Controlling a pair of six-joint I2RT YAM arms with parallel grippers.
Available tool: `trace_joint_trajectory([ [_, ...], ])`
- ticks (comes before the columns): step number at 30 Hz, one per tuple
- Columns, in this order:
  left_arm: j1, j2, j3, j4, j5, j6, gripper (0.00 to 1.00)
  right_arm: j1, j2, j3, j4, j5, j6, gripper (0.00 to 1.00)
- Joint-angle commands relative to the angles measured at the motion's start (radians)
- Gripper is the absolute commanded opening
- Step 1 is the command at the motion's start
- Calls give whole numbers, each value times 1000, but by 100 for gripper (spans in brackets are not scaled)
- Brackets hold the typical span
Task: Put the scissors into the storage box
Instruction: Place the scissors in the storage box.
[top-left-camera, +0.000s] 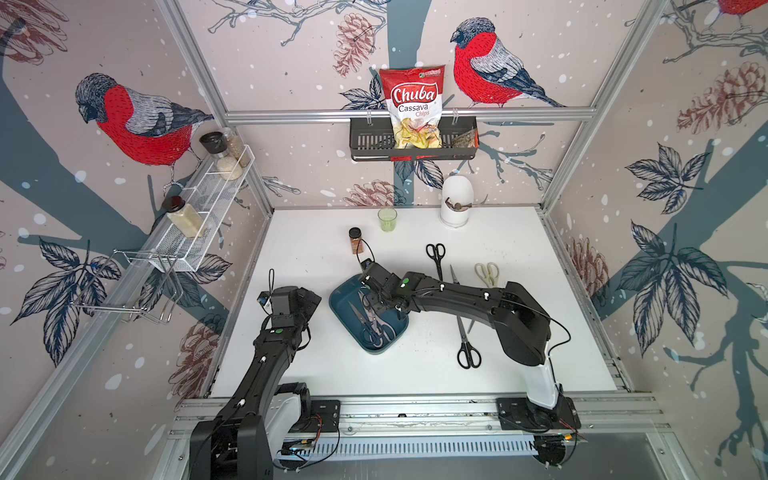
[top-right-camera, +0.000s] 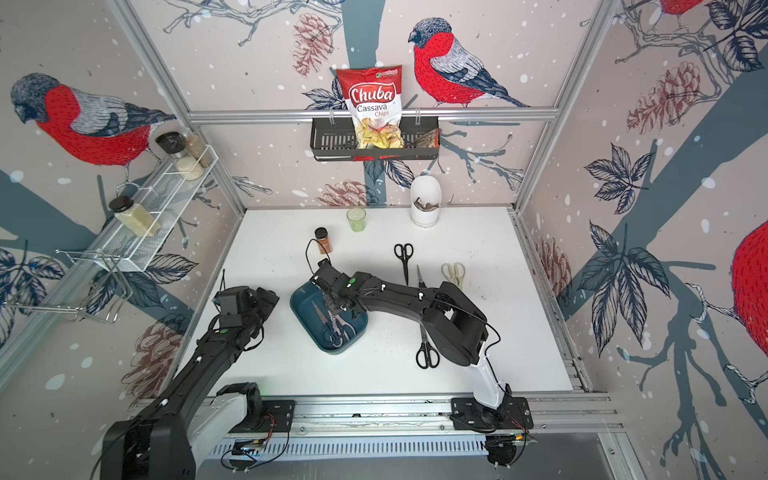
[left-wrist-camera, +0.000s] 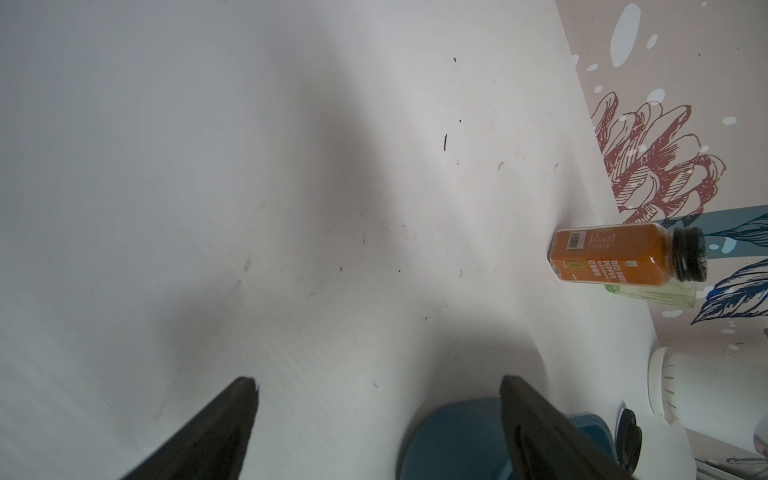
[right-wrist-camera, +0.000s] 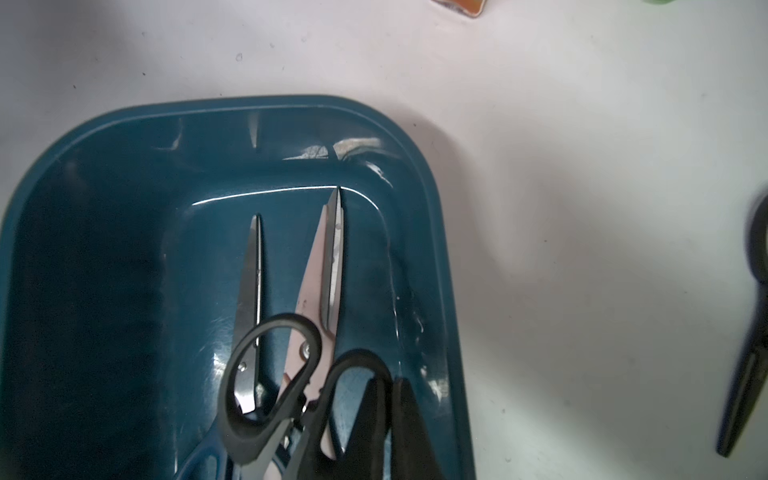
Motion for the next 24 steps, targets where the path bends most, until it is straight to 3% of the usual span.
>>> trace_joint_trajectory([
  [1, 1, 1, 13, 26, 10, 1, 95, 13, 33, 14, 11, -36, 11, 6],
  [8, 1, 2, 16, 26, 15, 3, 95, 14, 81, 38, 10, -62, 31, 10],
  [14, 1, 9, 29, 25, 13, 10, 95, 4, 64, 41, 13, -57, 36, 27],
  [20, 1, 15, 54, 29, 24, 20, 95, -44, -16, 14, 57, -102, 61, 33],
  [24, 1, 51, 104, 58, 101, 87, 95, -126, -106, -51, 115, -173, 90, 36],
])
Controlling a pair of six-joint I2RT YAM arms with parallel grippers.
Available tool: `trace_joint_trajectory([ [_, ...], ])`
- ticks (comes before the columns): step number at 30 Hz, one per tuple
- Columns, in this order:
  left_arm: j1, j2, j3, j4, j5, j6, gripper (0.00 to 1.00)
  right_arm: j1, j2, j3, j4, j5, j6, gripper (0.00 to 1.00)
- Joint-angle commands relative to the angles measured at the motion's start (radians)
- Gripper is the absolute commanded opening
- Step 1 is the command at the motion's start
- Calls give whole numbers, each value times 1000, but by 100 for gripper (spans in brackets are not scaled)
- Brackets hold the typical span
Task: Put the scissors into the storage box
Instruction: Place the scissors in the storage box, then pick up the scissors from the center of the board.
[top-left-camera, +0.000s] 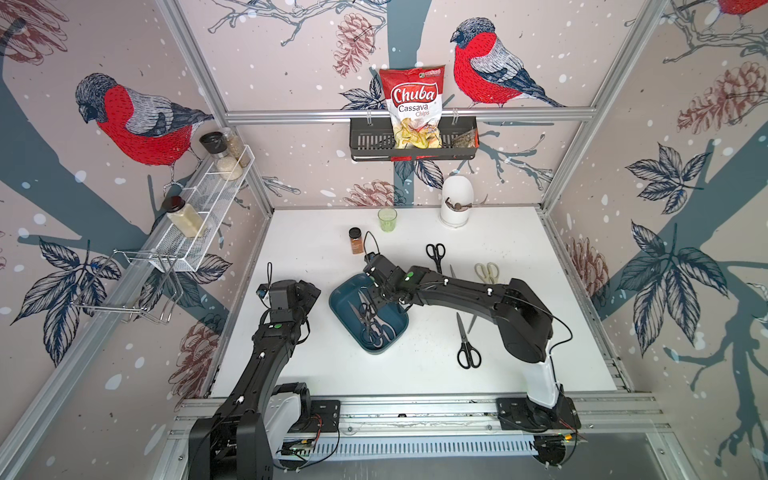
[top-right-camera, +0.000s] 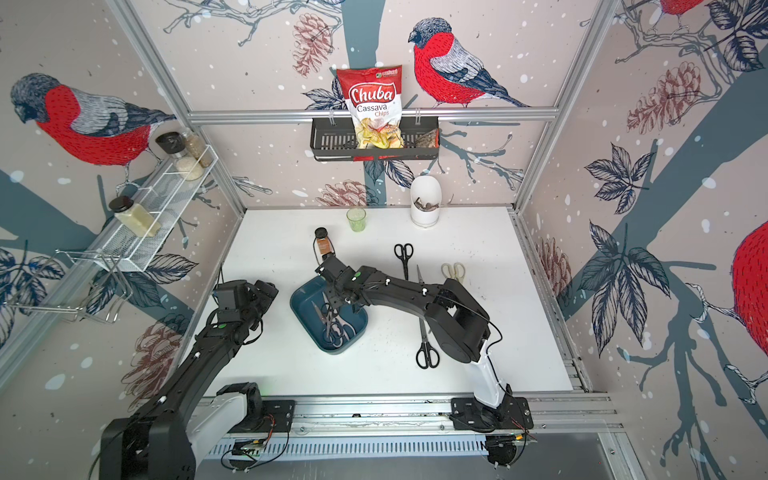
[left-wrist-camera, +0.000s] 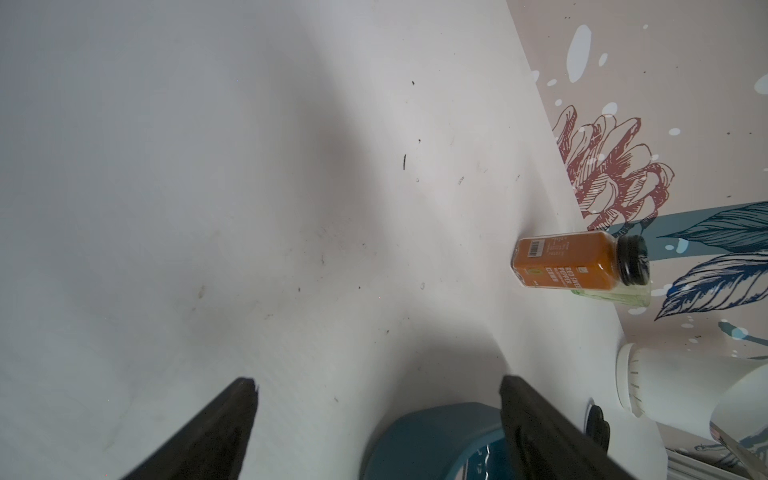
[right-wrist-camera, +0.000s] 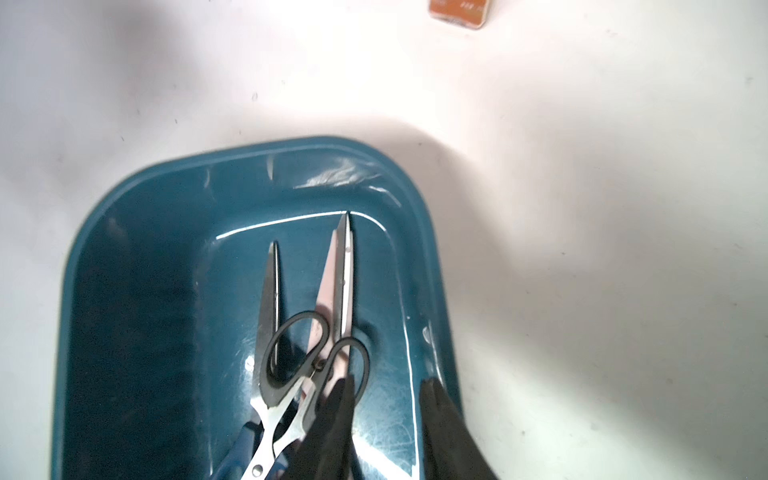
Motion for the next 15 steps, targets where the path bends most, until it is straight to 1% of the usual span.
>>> trace_joint_trajectory([
  [1, 2, 39, 57, 37, 84, 79, 94, -63, -61, -48, 80, -70, 43, 37],
  [4, 0, 113, 129, 28, 147, 131, 94, -133, -84, -83, 96, -74, 65, 37],
  [9, -19, 235, 234, 10, 238, 202, 94, -251, -63, -87, 84, -87, 95, 38],
  [12, -66, 299, 299, -16, 243, 240, 94, -315, -36, -78, 78, -89, 106, 38],
  [15, -133, 350, 347, -33, 225, 266, 93, -367, -1, -62, 71, -77, 102, 39],
])
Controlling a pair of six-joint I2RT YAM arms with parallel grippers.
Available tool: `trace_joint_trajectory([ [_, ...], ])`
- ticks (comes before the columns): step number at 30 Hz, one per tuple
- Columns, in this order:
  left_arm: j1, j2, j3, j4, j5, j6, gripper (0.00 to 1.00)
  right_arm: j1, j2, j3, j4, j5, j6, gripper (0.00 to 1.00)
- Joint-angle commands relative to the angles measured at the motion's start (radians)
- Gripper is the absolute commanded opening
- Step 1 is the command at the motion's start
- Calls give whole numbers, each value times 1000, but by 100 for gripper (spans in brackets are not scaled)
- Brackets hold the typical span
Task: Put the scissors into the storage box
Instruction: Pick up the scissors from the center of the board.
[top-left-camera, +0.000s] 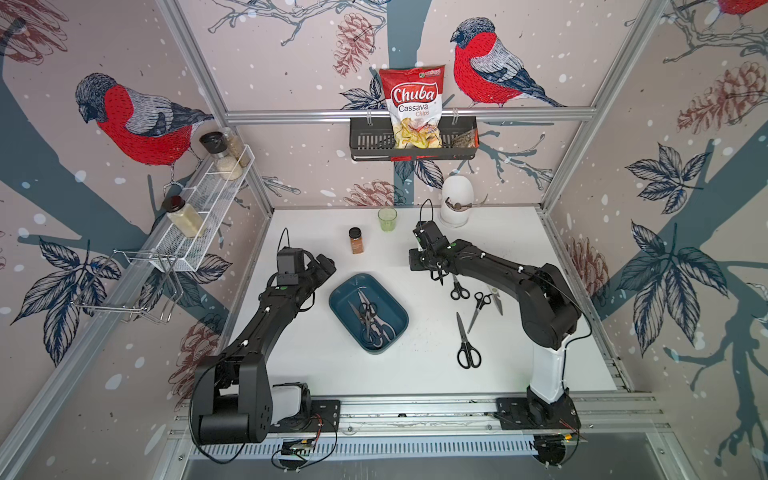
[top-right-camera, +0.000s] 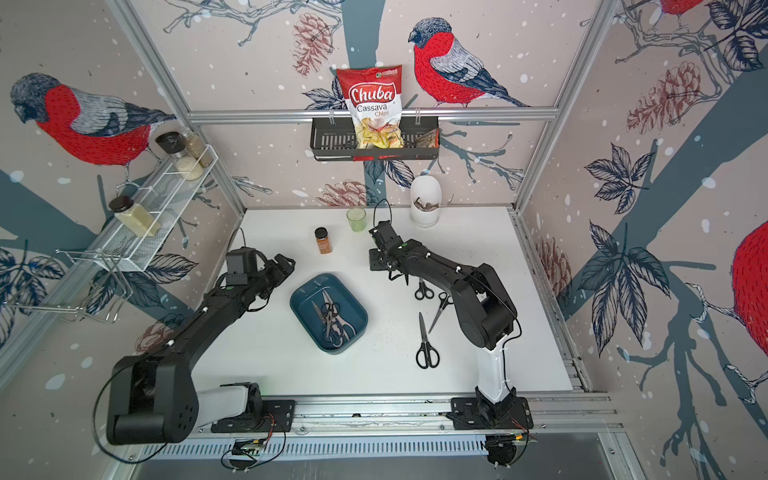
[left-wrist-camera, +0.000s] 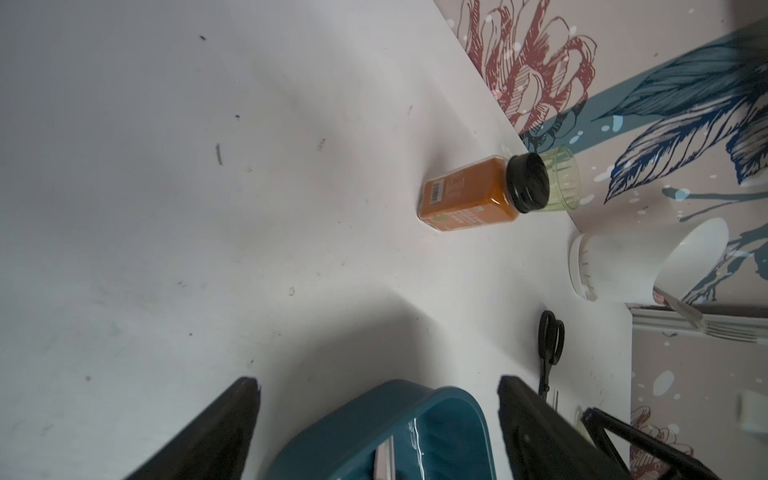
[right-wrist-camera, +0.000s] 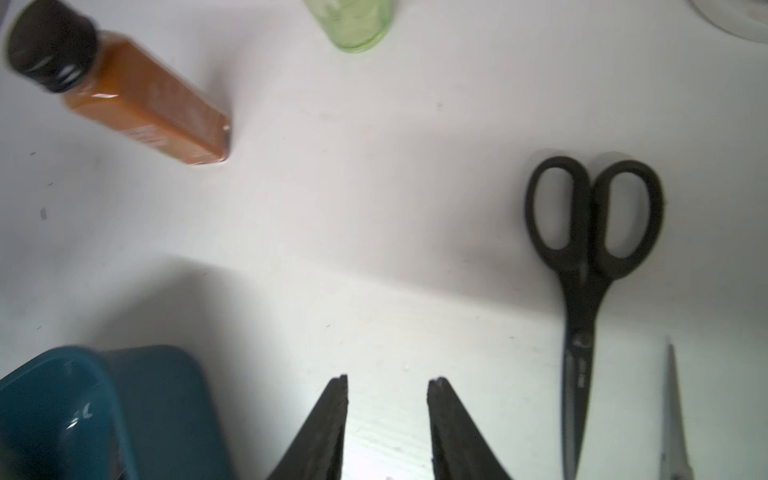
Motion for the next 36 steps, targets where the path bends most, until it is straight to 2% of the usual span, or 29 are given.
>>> trace_joint_trajectory([
  [1, -58, 41, 42, -25, 18, 59, 93, -38, 37, 25, -7, 5, 12, 39],
  [12, -159, 72, 58, -29, -41, 50, 93, -90, 175, 127, -29, 122, -48, 41],
  [23, -167, 43, 25, -44, -72, 56, 93, -92, 287, 253, -62, 162, -162, 41],
  [36, -167, 46, 29, -61, -80, 65, 93, -86, 361, 303, -100, 159, -221, 27],
])
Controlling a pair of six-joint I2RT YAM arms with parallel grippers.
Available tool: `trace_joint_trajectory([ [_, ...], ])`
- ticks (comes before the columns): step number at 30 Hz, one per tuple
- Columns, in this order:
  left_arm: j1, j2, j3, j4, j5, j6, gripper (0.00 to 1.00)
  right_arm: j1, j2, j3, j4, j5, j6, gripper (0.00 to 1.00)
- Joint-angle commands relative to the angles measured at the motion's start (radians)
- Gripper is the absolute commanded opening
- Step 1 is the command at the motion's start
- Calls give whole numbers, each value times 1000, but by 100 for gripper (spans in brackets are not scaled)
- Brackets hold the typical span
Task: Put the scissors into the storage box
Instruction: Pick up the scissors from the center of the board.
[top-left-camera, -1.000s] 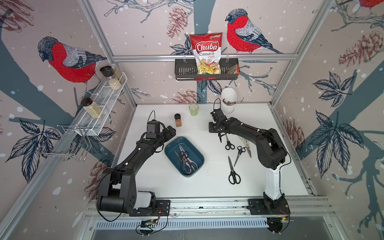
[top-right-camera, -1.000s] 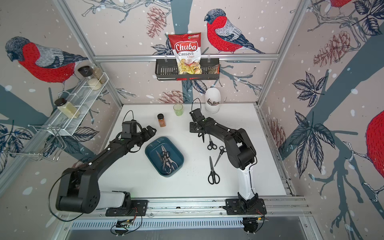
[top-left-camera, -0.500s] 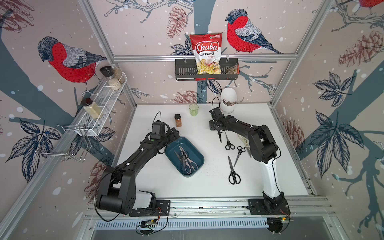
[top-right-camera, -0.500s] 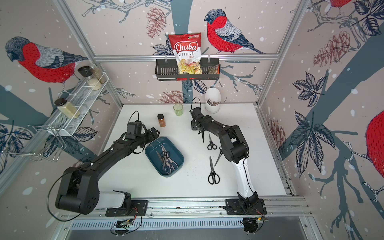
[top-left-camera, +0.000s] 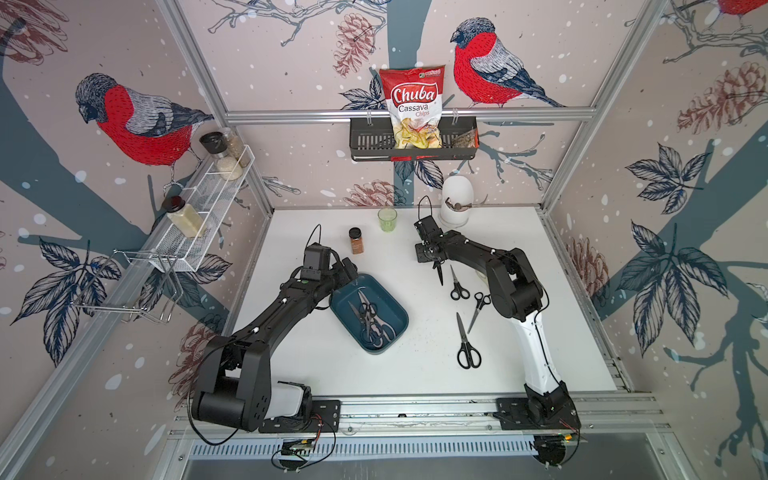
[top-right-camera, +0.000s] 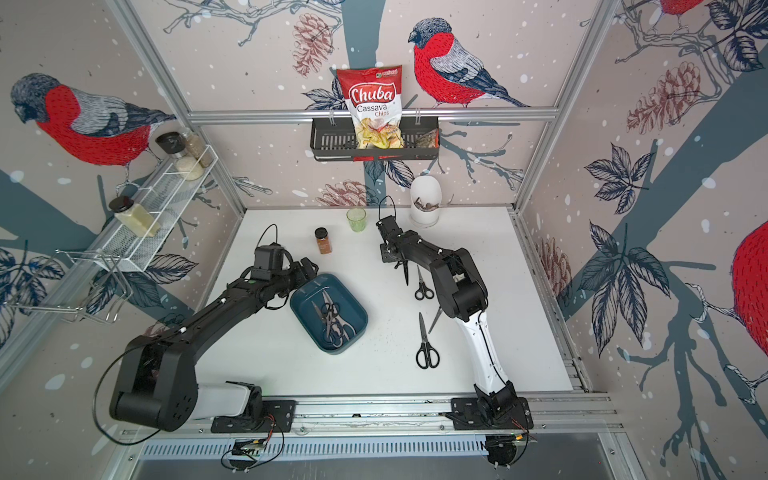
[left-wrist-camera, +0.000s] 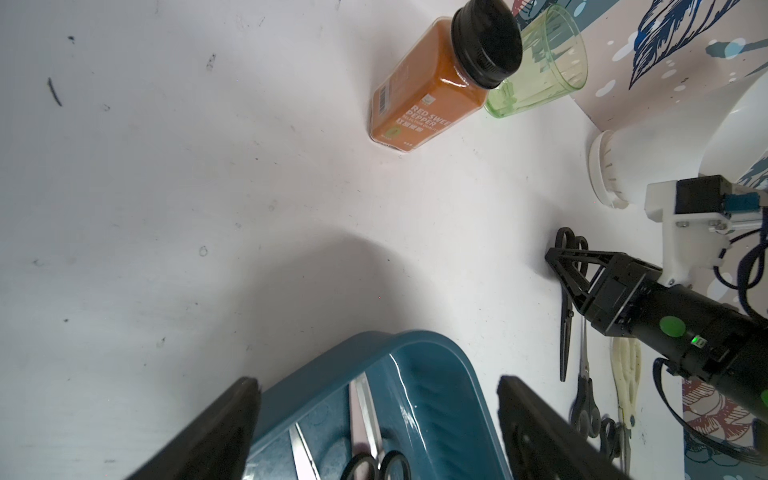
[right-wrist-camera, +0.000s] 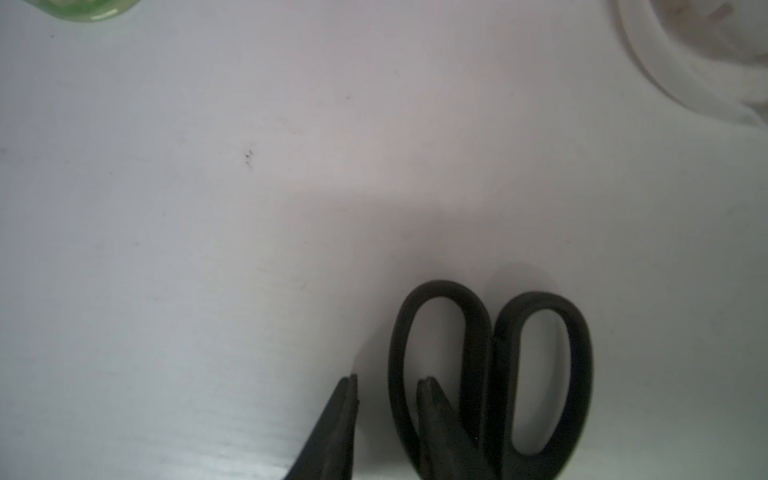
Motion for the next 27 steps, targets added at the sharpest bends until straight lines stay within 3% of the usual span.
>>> trace_joint_trajectory([
  [1, 0, -2, 5, -14, -16, 14, 93, 0, 15, -2, -33, 15, -28, 26],
  [12, 0, -18, 15, -32, -23, 16, 93, 0, -11, -2, -40, -2, -40, 12],
  [20, 1, -46, 23, -61, -67, 34, 93, 8, -136, -28, -57, -21, -36, 5],
  [27, 6, -93, -30, -39, -144, 3, 93, 103, -262, -87, -64, -26, -1, 4],
])
